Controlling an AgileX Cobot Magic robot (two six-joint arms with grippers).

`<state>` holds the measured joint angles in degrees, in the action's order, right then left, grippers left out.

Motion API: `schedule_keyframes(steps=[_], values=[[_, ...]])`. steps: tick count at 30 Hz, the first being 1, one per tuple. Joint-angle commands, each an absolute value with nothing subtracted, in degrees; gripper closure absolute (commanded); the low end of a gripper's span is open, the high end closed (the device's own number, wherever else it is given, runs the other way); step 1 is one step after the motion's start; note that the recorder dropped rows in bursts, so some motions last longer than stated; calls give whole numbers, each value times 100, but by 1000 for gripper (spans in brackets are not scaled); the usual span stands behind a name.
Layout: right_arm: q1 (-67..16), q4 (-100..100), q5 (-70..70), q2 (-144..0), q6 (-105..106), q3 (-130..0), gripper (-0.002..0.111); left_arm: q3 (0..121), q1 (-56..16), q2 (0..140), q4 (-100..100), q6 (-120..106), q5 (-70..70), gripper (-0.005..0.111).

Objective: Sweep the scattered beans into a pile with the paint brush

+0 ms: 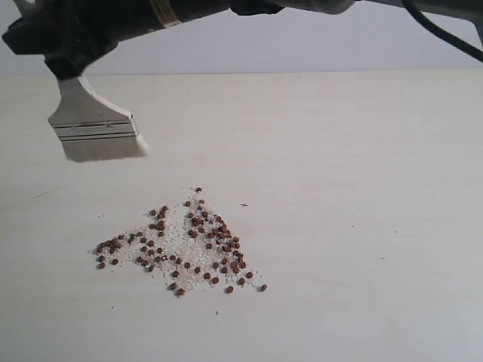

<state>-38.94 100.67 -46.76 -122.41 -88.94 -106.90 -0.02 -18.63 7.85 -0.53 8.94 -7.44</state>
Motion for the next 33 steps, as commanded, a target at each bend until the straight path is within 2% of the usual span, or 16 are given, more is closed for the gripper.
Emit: schedule_keyframes(steps=[1,7,12,18,23,33], values=[[-3934,9995,-3645,-12188,-10703,-10645,108,0,-1897,760,-90,936,-719,107],[-4243,9995,-1352,-12188,-12153,-9913,108,0,-1897,760,-90,936,-719,107],[-5471,8762,1956,-12188,-12180,-9169,108,0,-1897,760,-90,936,-719,107],[-6611,8928,3663,-12209,-12180,-9115,108,0,-1897,760,-90,936,-719,107],[-7048,8961,3915,-12496,-12180,-9107,108,0,-1897,760,-90,936,-719,107],[-7062,8583,4642,-12738,-12155,-9107,108,0,-1897,760,-90,936,-719,107]])
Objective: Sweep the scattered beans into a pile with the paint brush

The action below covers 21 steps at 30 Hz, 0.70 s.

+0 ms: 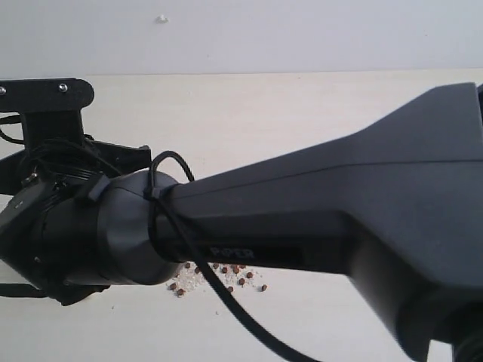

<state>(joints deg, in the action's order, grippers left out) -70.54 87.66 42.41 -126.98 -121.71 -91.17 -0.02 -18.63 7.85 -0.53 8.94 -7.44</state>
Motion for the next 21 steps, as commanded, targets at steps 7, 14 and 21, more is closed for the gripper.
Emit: schedule_keyframes(steps=[7,14,21], values=[[-7062,8532,5064,-12738,-11929,-9107,108,0,-1897,760,-90,936,-719,107],[-6955,8463,5401,-12738,-11061,-9107,108,0,-1897,760,-90,936,-719,107],[-6712,8437,5401,-12738,-10905,-9107,108,0,-1897,760,-90,936,-719,107]])
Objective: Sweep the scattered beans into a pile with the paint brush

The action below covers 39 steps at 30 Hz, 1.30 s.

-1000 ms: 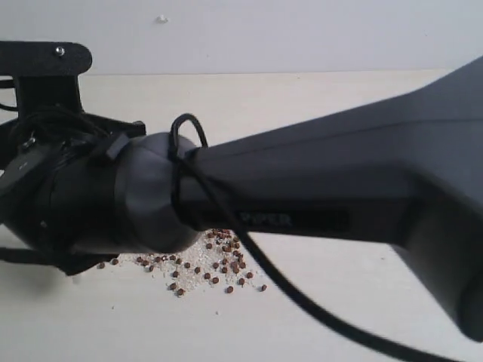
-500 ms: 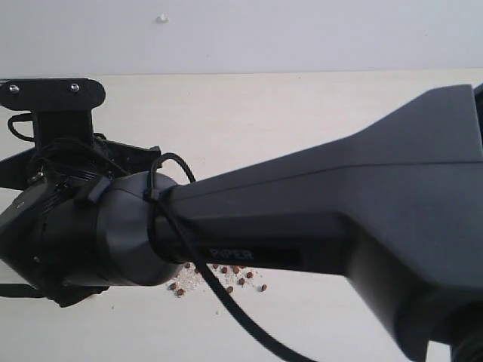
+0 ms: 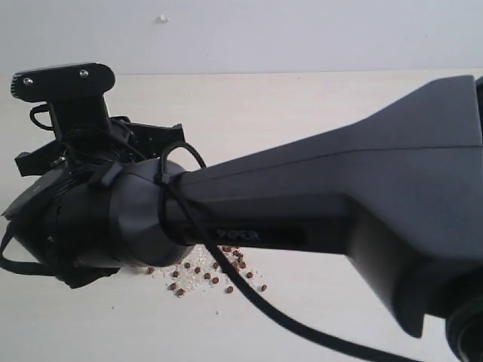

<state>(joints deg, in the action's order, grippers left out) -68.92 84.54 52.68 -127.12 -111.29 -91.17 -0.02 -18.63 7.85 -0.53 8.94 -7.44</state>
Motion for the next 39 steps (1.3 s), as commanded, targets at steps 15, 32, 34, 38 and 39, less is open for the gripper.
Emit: schedule_keyframes(steps=[15,32,34,38,39], values=[[-6498,8406,5347,-12472,-10808,-9107,108,0,-1897,760,-90,936,-719,107],[-6422,9629,4293,-12489,-12010,-9107,108,0,-1897,760,-90,936,-719,107],[-6396,9629,4407,-12590,-12010,-9107,108,0,-1897,760,-90,936,-719,107],[-6368,9577,4697,-12719,-12023,-9107,108,0,-1897,760,-90,936,-719,107],[-6357,9549,4733,-12720,-12023,-9107,108,0,-1897,760,-90,936,-719,107]])
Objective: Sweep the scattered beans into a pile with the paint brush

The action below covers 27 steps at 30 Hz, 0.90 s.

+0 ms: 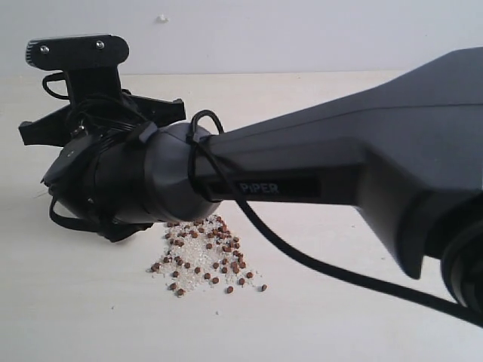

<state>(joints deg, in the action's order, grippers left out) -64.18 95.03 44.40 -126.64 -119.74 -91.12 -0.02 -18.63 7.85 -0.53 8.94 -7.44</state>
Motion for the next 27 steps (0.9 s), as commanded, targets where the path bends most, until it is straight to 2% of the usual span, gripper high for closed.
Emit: schedule_keyframes(steps=[1,15,27], values=[[-6357,9474,4819,-12720,-12012,-9107,108,0,-1897,760,-90,936,-719,107],[-6357,8610,5933,-12720,-11909,-9107,108,0,-1897,760,-90,936,-719,107],[-6423,8816,5840,-12700,-11901,-9107,108,0,-1897,760,-90,936,-719,107]])
